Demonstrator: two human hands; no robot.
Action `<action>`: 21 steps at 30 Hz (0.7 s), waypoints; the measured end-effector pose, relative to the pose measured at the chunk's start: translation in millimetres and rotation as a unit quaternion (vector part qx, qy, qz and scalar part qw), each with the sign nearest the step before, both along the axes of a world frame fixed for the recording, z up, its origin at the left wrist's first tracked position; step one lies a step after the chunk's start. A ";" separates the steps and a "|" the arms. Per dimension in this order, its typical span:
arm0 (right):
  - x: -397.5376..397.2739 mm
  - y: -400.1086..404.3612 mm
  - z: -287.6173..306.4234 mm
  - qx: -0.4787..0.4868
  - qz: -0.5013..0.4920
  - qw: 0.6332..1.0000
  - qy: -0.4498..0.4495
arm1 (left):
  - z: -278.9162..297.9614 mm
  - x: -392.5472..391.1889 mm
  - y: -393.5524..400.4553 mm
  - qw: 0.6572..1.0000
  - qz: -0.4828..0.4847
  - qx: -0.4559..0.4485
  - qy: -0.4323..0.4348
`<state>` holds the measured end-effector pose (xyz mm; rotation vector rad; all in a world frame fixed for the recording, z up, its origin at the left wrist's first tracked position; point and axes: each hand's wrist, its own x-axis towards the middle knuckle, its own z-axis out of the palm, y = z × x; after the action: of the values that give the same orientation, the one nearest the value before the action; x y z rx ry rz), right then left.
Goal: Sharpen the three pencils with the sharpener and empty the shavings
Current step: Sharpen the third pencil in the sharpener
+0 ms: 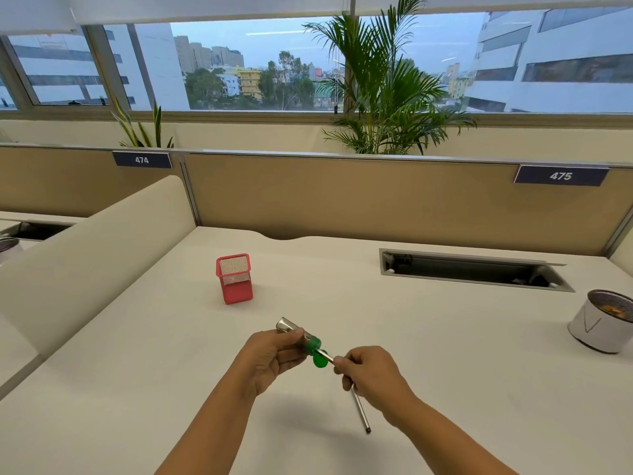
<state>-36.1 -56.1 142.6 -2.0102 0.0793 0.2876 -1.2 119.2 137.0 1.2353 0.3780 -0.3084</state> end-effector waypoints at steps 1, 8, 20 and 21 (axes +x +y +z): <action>-0.9 -1.1 0.1 0.020 0.000 0.999 0.029 | -0.4 0.8 1.2 1.000 0.001 -0.003 -0.002; -7.8 -13.5 -0.1 0.054 -0.021 0.997 0.047 | -3.8 7.4 16.7 0.994 0.099 -0.035 0.005; -8.6 -22.8 -3.8 0.063 -0.051 0.997 0.021 | -7.0 -2.3 5.4 0.994 0.090 -0.042 0.039; -8.2 -24.5 -4.5 0.056 -0.054 0.997 0.013 | -7.4 -2.4 5.3 0.994 0.090 -0.040 0.039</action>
<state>-44.4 -80.6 138.0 -1.8847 0.1841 0.2441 -3.7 124.5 129.7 1.1037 0.5356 -0.2145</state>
